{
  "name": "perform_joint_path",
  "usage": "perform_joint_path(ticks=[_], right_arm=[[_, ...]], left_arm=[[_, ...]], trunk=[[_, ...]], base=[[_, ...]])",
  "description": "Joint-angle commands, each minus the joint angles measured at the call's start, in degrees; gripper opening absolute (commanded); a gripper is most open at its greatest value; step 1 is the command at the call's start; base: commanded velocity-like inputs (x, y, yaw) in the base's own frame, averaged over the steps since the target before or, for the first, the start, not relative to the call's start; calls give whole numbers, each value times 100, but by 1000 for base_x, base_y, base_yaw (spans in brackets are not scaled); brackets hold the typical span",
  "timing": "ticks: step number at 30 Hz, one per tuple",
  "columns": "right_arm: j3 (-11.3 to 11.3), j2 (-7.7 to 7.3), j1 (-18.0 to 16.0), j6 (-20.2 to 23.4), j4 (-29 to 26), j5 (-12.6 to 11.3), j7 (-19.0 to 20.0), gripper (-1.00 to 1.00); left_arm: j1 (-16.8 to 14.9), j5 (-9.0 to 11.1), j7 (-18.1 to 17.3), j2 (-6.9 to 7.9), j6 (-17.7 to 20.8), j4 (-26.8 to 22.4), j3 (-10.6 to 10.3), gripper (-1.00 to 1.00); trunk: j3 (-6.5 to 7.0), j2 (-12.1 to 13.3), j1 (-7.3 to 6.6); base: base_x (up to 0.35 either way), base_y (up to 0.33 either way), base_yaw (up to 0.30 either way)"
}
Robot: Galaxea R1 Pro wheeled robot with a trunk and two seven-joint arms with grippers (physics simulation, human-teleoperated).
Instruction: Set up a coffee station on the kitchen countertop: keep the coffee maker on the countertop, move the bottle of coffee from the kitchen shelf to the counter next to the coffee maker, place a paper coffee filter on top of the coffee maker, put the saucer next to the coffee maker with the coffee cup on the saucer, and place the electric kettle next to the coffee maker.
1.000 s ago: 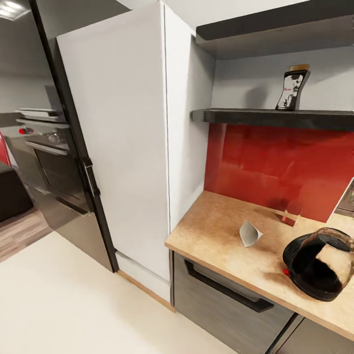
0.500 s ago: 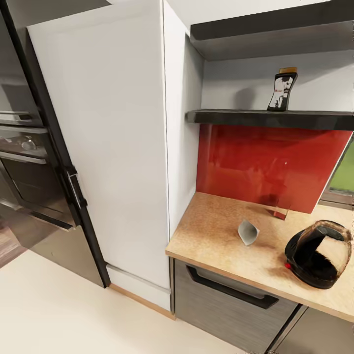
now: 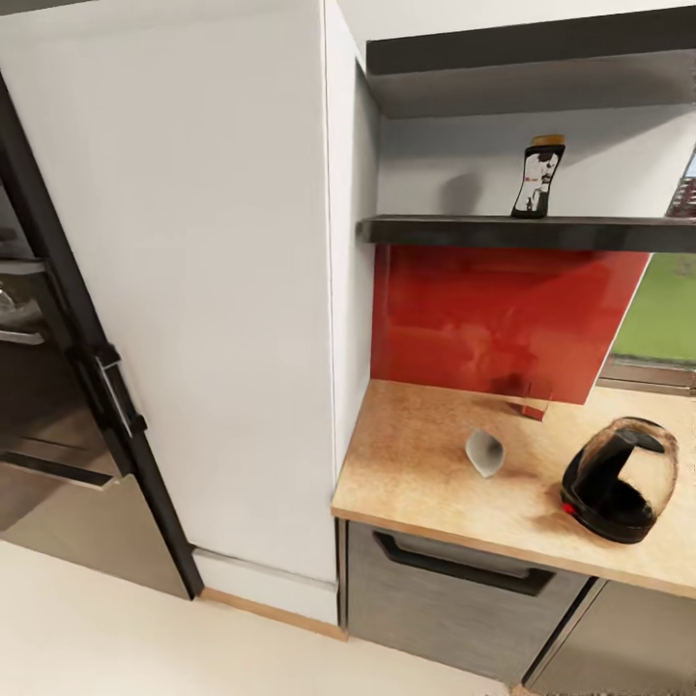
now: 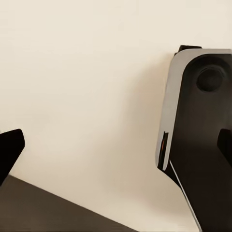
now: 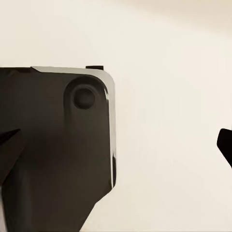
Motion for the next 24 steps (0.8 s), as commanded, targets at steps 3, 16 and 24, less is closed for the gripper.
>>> perform_joint_path(ticks=[3, 16, 24], right_arm=[[-18, 0, -8, -21, 7, 4, -1, 100], [-30, 0, -5, -24, 1, -8, 9, 100], [-43, -2, -9, -9, -10, -14, 14, 100]], left_arm=[[3, -35, 12, -1, -44, 30, 32, 100], [11, -40, 14, -16, -44, 29, 30, 100], [27, -38, 14, -19, -52, 32, 30, 100]], trunk=[[-12, -12, 5], [-12, -12, 5], [-12, -12, 5]], base=[[175, 304, -280], [31, 79, -281], [0, 0, -284]])
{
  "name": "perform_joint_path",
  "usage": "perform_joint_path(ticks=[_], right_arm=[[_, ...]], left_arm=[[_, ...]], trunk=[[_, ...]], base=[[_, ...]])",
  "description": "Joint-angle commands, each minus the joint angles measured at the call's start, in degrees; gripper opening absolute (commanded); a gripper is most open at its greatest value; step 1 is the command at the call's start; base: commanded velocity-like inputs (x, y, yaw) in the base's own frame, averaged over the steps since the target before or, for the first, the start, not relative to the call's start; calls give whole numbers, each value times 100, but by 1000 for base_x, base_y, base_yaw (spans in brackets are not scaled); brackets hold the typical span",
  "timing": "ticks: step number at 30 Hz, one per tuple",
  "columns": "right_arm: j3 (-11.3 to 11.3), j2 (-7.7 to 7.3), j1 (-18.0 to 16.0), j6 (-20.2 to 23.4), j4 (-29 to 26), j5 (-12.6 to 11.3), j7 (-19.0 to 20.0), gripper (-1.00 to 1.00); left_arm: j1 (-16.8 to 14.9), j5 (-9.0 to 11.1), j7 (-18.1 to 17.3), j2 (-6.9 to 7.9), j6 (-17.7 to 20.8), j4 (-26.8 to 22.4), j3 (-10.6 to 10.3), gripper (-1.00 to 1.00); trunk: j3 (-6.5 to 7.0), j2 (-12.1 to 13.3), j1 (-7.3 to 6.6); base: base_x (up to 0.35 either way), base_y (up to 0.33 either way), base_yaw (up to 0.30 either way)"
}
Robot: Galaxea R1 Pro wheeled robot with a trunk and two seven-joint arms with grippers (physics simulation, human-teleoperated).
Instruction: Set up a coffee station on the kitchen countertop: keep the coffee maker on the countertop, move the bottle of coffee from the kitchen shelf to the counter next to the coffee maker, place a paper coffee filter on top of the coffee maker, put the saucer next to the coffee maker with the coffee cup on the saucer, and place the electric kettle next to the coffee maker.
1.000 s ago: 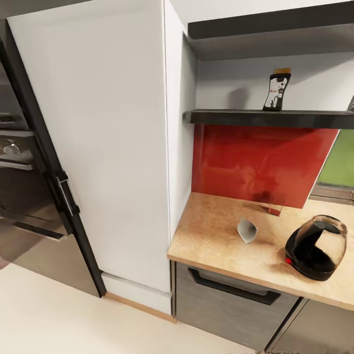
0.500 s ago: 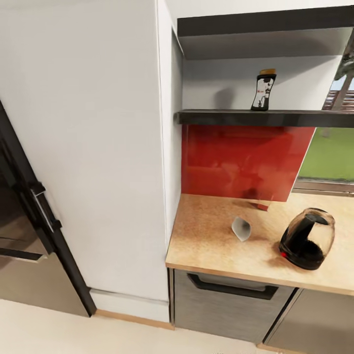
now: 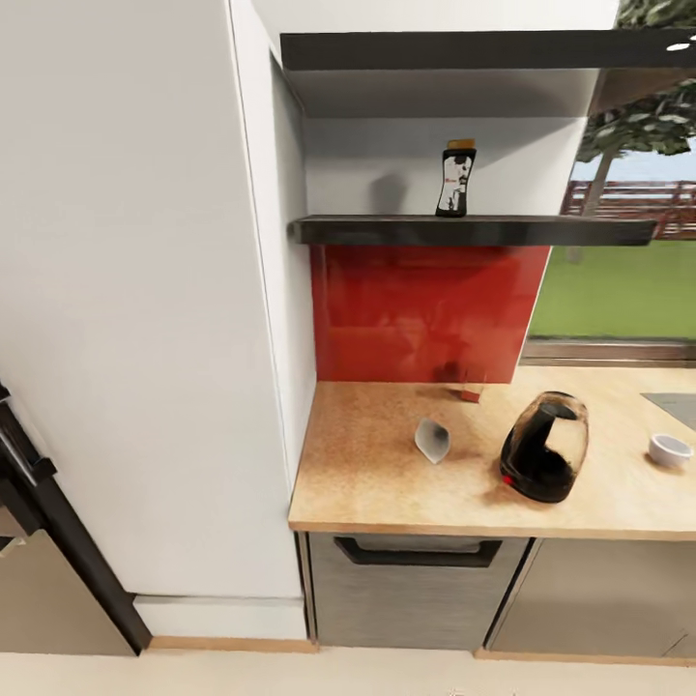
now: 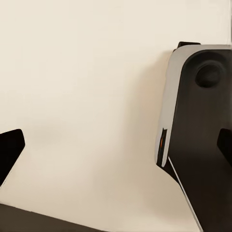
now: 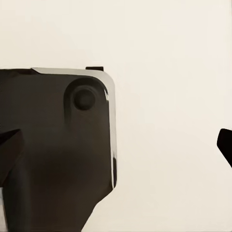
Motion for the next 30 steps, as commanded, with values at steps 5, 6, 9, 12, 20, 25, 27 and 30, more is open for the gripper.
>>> perform_joint_path(ticks=[5, 6, 9, 12, 20, 25, 27, 30], right_arm=[[-17, 0, -6, -14, 7, 2, 2, 100], [-17, -2, -6, -14, 7, 2, 4, 100], [-17, 0, -7, -14, 7, 2, 10, 100], [-13, 0, -7, -8, 7, 2, 11, 100], [-13, 2, -4, -13, 4, 2, 7, 100], [-17, 2, -6, -22, -15, 2, -17, 100], [-9, 3, -6, -29, -30, 4, -21, 100], [-2, -3, -7, -29, -276, 2, 6, 100]], left_arm=[[-9, -33, 16, 1, -45, 25, 37, 100], [-9, -34, 16, 1, -45, 23, 37, 100], [-9, -32, 16, 1, -45, 25, 37, 100], [-9, -34, 16, 1, -45, 25, 37, 100], [24, -31, 16, 10, -48, 17, 37, 100], [24, -31, 16, 13, -46, 17, 45, 100], [25, -36, 16, 22, -40, 17, 46, 100], [35, -38, 16, 38, -38, 18, 46, 100]], trunk=[[-13, -13, 3], [-13, -13, 3], [-13, -13, 3], [-13, -13, 3], [-13, -13, 3], [-13, -13, 3], [-13, -13, 3], [-13, -13, 3]], base=[[0, 0, -287], [0, 0, -287], [0, 0, -287], [0, 0, -287], [-27, 102, -285], [-77, 242, -205], [-26, 120, -58], [-9, 41, -20]])
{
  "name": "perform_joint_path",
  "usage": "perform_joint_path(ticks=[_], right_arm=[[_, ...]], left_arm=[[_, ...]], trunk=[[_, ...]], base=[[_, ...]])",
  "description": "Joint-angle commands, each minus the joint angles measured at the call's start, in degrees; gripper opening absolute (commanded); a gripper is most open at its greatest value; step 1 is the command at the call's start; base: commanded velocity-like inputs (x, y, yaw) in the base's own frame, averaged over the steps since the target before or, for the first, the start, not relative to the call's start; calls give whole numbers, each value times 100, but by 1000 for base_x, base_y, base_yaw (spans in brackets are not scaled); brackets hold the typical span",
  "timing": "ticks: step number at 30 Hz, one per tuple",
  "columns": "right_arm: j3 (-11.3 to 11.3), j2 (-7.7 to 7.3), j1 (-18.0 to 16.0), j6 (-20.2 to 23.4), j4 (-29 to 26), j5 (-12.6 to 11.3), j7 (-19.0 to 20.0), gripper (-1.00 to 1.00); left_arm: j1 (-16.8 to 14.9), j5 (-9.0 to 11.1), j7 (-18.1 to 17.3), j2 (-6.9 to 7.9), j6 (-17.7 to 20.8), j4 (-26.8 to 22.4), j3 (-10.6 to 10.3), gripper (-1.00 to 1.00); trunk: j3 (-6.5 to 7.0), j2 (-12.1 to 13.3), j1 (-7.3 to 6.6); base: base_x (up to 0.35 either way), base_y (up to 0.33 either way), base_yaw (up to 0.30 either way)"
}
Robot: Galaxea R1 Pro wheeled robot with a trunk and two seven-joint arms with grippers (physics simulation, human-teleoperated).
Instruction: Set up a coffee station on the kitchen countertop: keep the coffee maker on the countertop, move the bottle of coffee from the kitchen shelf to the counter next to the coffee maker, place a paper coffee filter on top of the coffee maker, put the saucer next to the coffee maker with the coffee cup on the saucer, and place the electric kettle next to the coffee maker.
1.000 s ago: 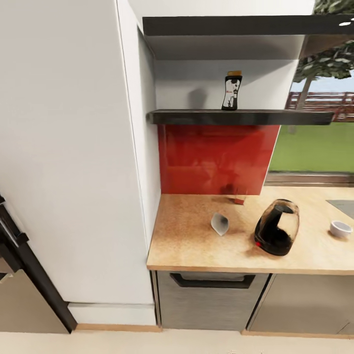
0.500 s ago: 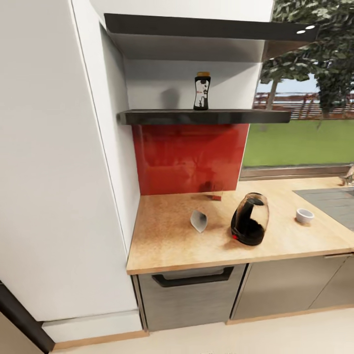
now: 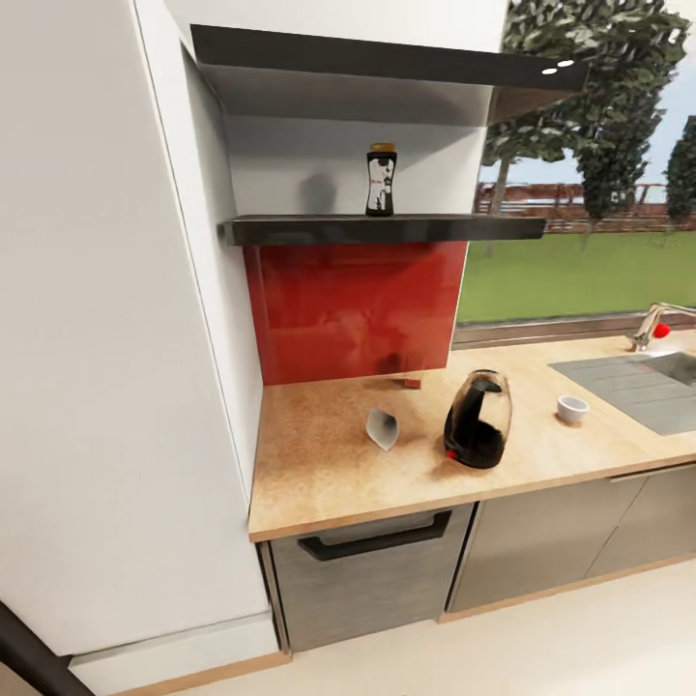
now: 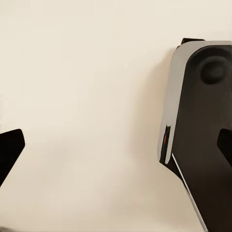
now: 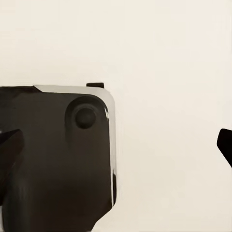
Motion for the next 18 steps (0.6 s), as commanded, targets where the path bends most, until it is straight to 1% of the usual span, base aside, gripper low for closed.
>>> perform_joint_path(ticks=[1, 4, 5, 6, 8, 10, 11, 12, 13, 14, 15, 17, 18], right_arm=[[-16, 1, -4, -19, -176, 1, 0, 100], [-8, 21, -4, -18, -673, 6, 3, 100], [-4, 64, -4, -20, -887, 9, 5, 100], [-1, 146, -4, -21, -1114, 14, 5, 100], [8, 475, -4, -32, -1858, 32, 6, 100], [38, 876, -4, -38, -2692, 57, 11, 100], [101, 1005, -4, -39, -2991, 98, 11, 100], [450, 1200, -4, -48, -3737, 284, -14, 100], [689, 1250, -4, -50, -4168, 369, -25, 100], [838, 1270, -4, -46, -4472, 404, -29, 100], [1022, 1292, -4, -44, -4893, 435, -33, 100], [1252, 1317, -11, -39, -5477, 454, -37, 100], [1409, 1352, -18, -24, -5868, 460, -41, 100]], left_arm=[[-5, -35, 16, 4, -43, 25, 38, 100], [3, -36, 16, 9, -47, 24, 38, 100], [4, -36, 16, 12, -49, 24, 38, 100], [5, -36, 16, 14, -51, 24, 38, 100], [6, -36, 16, 17, -65, 22, 40, 100], [6, -42, 16, 17, -74, 13, 41, 100], [6, -43, 16, 20, -78, 11, 45, 100], [6, -44, 16, 24, -87, 8, 52, 100], [6, -44, 16, 26, -91, 7, 54, 100], [6, -44, 16, 23, -89, 7, 54, 100], [6, -45, 16, 20, -88, 6, 55, 100], [6, -43, 16, 19, -94, 4, 55, 100], [6, -39, 16, 17, -99, 4, 55, 100]], trunk=[[-13, -12, 3], [-13, -12, 3], [-13, -12, 3], [-13, -12, 3], [-13, -12, 3], [-13, -12, 3], [-13, -12, 3], [-13, -12, 3], [-13, -12, 3], [-13, -12, 3], [-13, -12, 3], [-13, -12, 3], [-13, -12, 3]], base=[[-3, 16, -8], [-2, 8, -4], [-1, 3, -2], [0, 2, -1], [0, 1, 0], [0, 0, 0], [0, 0, 0], [0, 0, 0], [0, 0, 0], [0, 0, 0], [0, 0, 0], [0, 0, 0], [0, 0, 0]])
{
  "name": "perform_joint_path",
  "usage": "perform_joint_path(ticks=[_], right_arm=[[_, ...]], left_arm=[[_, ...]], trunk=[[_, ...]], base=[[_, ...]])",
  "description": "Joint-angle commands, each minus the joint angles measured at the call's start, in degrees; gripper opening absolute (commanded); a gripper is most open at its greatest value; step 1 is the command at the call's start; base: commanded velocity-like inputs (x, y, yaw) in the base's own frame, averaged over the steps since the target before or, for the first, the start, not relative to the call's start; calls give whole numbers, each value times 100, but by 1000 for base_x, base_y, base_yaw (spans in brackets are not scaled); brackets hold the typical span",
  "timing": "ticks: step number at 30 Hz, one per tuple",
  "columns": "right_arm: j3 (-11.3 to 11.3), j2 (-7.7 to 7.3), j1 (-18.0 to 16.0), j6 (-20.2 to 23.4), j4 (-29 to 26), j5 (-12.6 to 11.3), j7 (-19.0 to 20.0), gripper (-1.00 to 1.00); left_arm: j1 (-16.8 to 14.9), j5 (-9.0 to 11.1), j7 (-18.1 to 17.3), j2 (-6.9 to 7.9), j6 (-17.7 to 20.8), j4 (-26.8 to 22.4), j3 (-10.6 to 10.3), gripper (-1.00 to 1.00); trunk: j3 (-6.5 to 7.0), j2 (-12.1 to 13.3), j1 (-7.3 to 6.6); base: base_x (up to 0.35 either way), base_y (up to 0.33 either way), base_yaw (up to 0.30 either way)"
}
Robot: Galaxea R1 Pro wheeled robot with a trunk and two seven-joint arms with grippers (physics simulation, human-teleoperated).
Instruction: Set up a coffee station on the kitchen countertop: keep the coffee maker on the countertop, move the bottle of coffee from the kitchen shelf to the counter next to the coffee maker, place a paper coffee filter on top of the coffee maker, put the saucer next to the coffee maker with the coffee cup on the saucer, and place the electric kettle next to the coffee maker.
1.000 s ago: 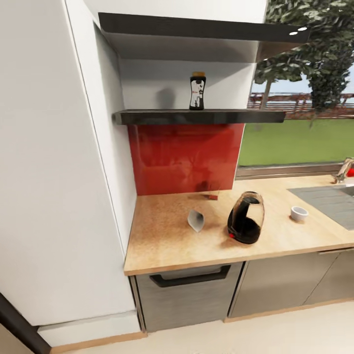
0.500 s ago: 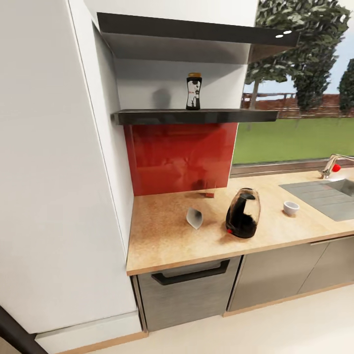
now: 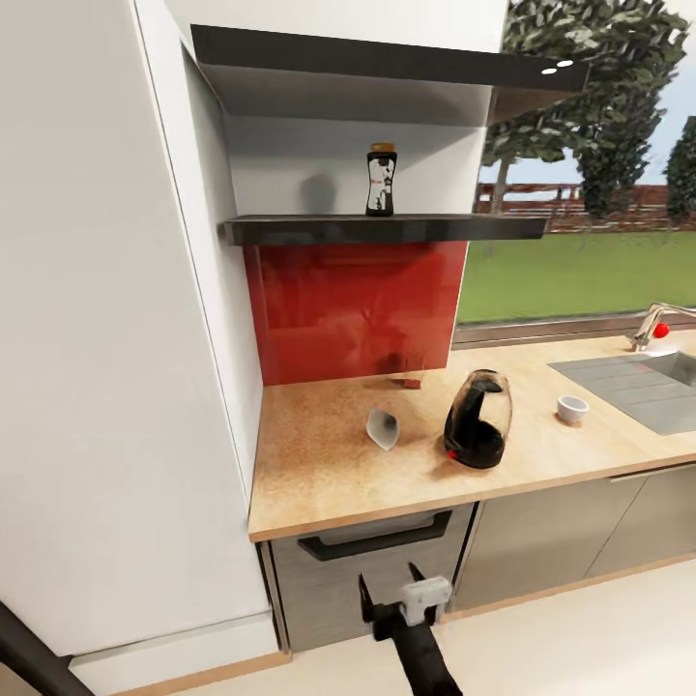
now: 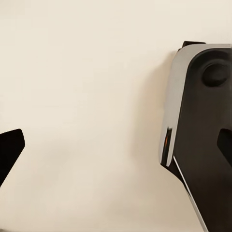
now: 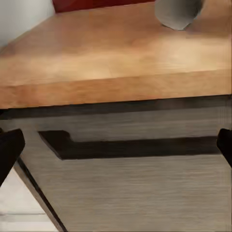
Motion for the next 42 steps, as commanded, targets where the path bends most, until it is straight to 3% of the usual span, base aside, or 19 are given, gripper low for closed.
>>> perform_joint_path(ticks=[1, 4, 11, 15, 19, 25, 42], right_arm=[[90, 53, -14, 0, -242, 43, -5, 100], [248, 53, -174, 125, -689, 53, -7, 100], [321, 53, -1781, 2170, -859, 32, -27, 100], [323, 53, -2282, 2494, -805, 36, -567, 100], [325, 53, -2414, 2521, -513, 27, -981, 100], [624, 53, -2423, 2500, -311, 23, -1032, 100], [616, 53, -2406, 2490, 92, 27, -1025, 100]], left_arm=[[-10, -34, 15, -3, -43, 24, 38, 100], [-10, -39, 15, -12, -46, 25, 35, 100], [-10, -52, 9, 7, -51, 32, 15, 100], [-10, -70, 7, -7, -60, 20, -29, 100], [-10, -73, 6, -7, -57, 30, -32, 100], [123, -59, 8, 2, -29, 43, -24, 100], [407, -38, 9, 2, 24, 52, -11, 100]], trunk=[[-14, -12, 3], [-14, -12, 3], [-14, -12, 3], [-14, -12, 3], [-14, -12, 3], [-14, -12, 3], [-49, -12, 3]], base=[[0, 0, 0], [0, 0, 0], [0, 0, 0], [0, 0, 0], [0, 0, 0], [0, 0, 0], [14, 0, 48]])
